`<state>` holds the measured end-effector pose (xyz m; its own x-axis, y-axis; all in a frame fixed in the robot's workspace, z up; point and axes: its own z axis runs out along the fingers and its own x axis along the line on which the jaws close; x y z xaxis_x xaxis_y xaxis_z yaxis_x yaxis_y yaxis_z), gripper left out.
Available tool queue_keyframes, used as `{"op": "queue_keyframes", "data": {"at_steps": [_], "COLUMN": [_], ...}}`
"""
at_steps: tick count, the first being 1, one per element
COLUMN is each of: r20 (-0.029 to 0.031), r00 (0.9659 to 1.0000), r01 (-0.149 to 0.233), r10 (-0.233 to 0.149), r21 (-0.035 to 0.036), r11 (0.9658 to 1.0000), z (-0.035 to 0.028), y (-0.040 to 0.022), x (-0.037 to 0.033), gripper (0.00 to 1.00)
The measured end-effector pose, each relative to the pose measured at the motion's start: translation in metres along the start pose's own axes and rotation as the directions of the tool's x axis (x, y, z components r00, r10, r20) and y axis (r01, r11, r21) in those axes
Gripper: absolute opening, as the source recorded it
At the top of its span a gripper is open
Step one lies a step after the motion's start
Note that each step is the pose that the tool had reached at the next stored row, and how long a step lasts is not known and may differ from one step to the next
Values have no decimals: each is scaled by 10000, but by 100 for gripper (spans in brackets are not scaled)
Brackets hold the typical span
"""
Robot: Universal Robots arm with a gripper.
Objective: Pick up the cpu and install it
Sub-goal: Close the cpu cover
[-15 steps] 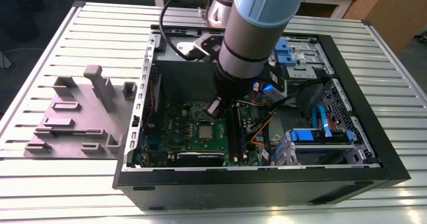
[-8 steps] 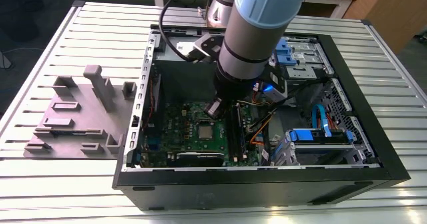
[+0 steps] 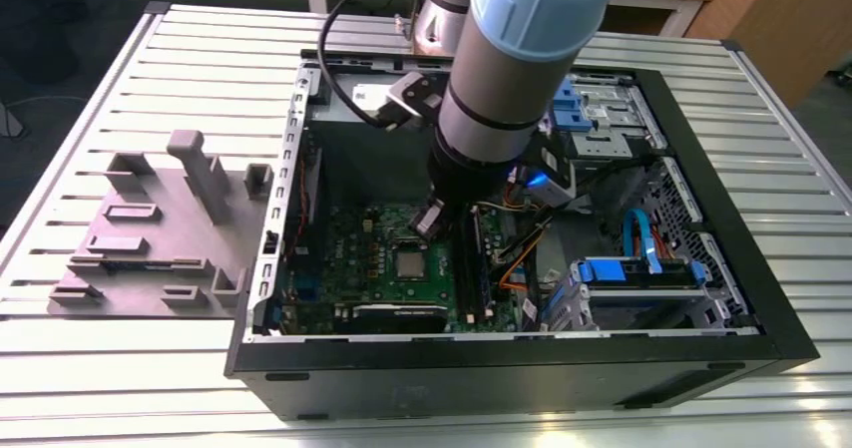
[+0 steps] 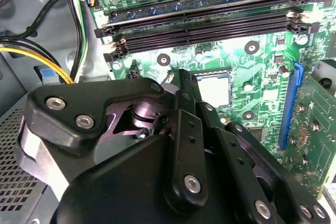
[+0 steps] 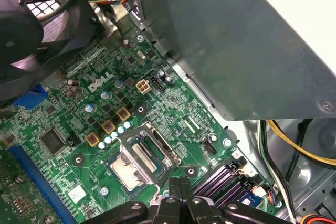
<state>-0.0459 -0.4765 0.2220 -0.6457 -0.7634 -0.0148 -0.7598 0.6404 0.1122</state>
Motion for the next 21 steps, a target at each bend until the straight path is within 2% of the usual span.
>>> {"op": "queue_keyframes", "data": {"at_steps": [11, 16, 21], "r20": [-57, -68, -90], "r00": [9999, 9999, 9999], "r01": [97, 103, 101], "r10": [-97, -103, -101], "r21": [-31, -47, -31], "r11": [9999, 9999, 9999], "z": [-6, -48, -50], "y": [-35, -34, -35], "x": [-2, -6, -6], "gripper": [10, 10, 10]}}
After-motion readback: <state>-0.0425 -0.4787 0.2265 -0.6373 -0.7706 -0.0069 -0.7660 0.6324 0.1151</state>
